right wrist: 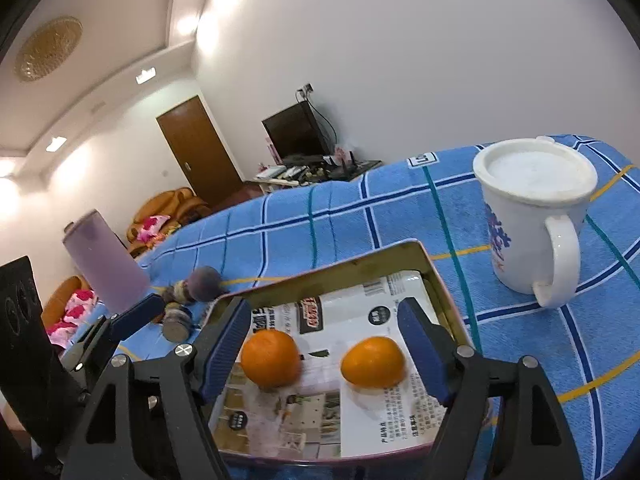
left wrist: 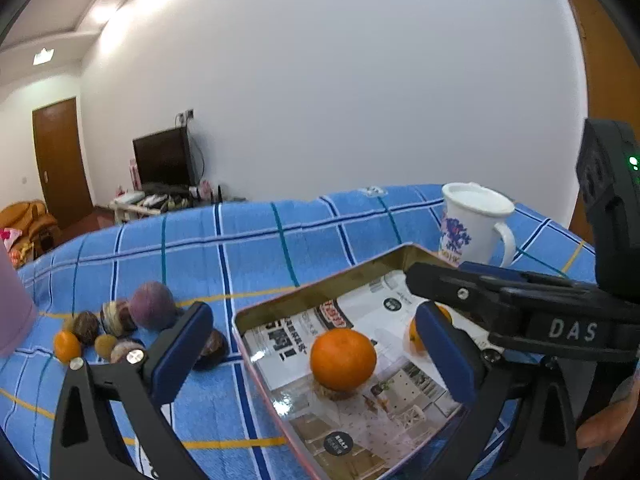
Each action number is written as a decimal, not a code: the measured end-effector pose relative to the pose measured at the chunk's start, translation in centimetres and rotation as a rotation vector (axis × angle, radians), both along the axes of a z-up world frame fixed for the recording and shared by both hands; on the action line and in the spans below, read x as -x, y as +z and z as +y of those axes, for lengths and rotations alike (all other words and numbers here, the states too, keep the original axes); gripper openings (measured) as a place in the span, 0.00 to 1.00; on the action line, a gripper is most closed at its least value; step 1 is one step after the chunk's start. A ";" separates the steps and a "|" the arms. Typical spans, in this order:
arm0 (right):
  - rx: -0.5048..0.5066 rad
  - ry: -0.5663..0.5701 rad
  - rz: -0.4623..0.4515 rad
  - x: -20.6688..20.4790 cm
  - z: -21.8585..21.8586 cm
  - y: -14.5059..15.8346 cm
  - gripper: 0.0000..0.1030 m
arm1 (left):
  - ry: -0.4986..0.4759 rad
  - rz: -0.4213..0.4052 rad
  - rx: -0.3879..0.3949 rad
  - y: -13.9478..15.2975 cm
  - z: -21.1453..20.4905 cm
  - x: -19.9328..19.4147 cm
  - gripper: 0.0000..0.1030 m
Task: Organize fruits
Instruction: 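Withdraw both tools from the tray back toward the fruit cluster, then grasp the dark brown mangosteen with the right tool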
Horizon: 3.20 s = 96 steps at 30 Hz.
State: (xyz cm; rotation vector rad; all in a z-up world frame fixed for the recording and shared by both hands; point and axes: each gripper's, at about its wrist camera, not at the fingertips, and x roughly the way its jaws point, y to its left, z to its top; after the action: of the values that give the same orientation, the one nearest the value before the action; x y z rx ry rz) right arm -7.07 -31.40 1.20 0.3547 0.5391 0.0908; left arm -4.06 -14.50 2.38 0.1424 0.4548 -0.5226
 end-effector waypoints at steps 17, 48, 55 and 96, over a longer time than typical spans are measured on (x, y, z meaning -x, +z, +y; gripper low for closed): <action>0.155 -0.149 -0.097 1.4 0.7 1.2 0.84 | 0.134 -0.044 0.036 1.4 4.4 -0.5 1.00; 0.157 -0.155 -0.015 0.8 6.8 0.8 0.84 | 0.340 0.012 -0.013 -0.3 16.3 -6.7 1.00; 0.187 -0.092 -0.021 0.2 9.2 2.1 0.77 | 0.411 0.051 -0.038 -0.7 18.4 -8.2 1.00; 0.696 0.507 0.471 -15.9 21.4 -2.7 0.43 | 0.485 0.242 -0.050 -2.6 22.6 -11.4 1.00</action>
State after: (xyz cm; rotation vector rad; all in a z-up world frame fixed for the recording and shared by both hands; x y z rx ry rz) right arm 8.79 -10.01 -1.48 -0.4624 1.0742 0.3027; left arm 7.36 8.14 -0.20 0.0135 0.7141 -0.0505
